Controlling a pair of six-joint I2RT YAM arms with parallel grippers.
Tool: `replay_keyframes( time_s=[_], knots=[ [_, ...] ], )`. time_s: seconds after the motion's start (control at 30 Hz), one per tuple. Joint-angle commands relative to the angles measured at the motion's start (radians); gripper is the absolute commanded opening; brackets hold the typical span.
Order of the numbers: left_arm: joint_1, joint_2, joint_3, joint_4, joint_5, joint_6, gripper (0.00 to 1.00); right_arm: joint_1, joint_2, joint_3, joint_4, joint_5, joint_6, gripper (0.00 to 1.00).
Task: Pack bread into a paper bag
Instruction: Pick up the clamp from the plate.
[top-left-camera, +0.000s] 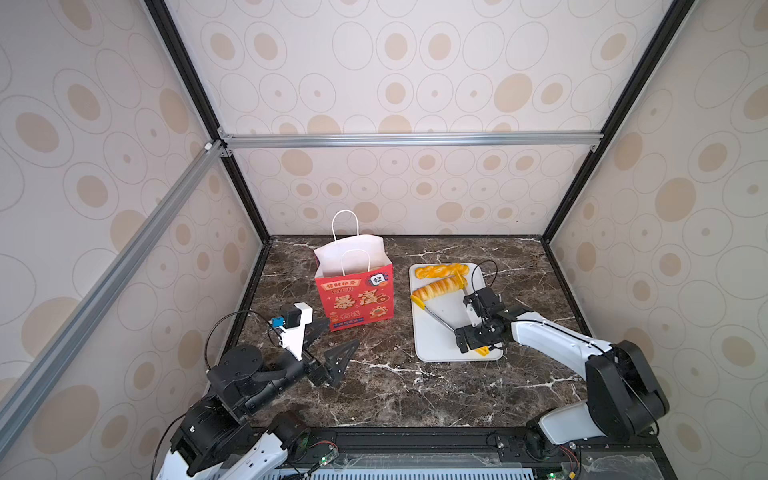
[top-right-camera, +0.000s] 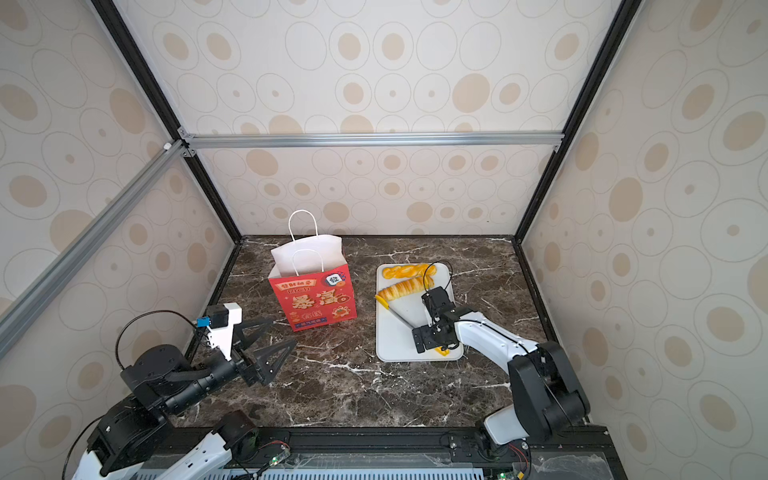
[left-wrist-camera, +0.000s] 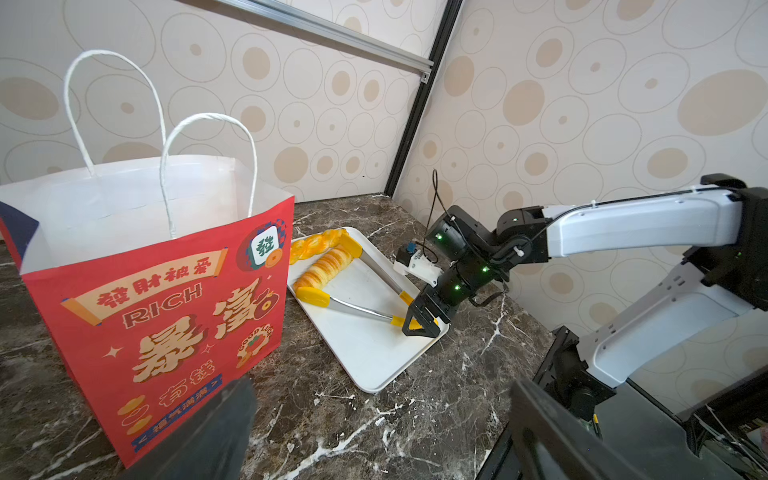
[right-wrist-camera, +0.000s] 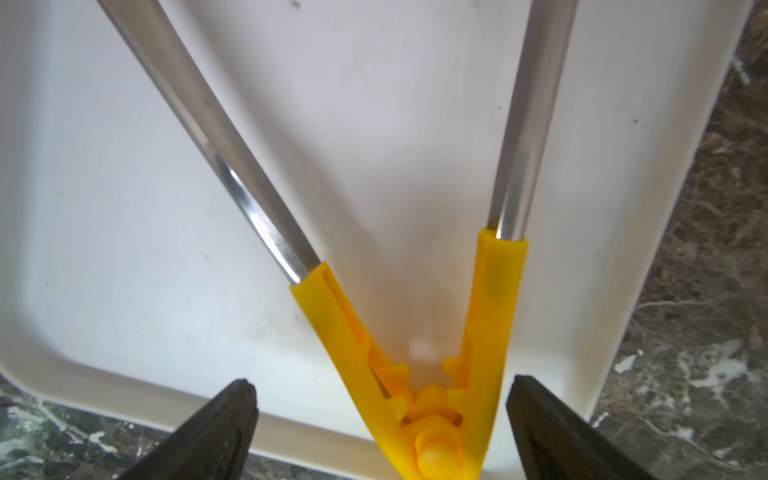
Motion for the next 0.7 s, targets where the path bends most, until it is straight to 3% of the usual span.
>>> replay_keyframes(
  time_s=[0.0, 0.17, 0.43, 0.53, 0.67],
  knots=[
    [0.005, 0.008, 0.005, 0.021, 0.001, -0.007, 0.98, -0.005, 0.056, 0.045, -0.045, 0.017, -0.043, 1.0],
    [0.006, 0.012, 0.006, 0.018, -0.004, -0.003, 0.98, -0.014, 0.103, 0.092, -0.061, -0.016, -0.077, 0.99],
    [0.006, 0.018, 0.008, 0.019, -0.005, -0.002, 0.98, -0.007, 0.038, 0.049, -0.042, -0.1, -0.079, 0.65],
    [0.006, 0.021, 0.007, 0.019, -0.002, -0.002, 0.99, -0.001, 0.037, 0.046, -0.043, -0.082, -0.083, 0.64],
    [0.005, 0.018, 0.007, 0.019, -0.006, -0.002, 0.98, 0.014, 0.088, 0.073, -0.057, -0.074, -0.089, 0.75]
  ],
)
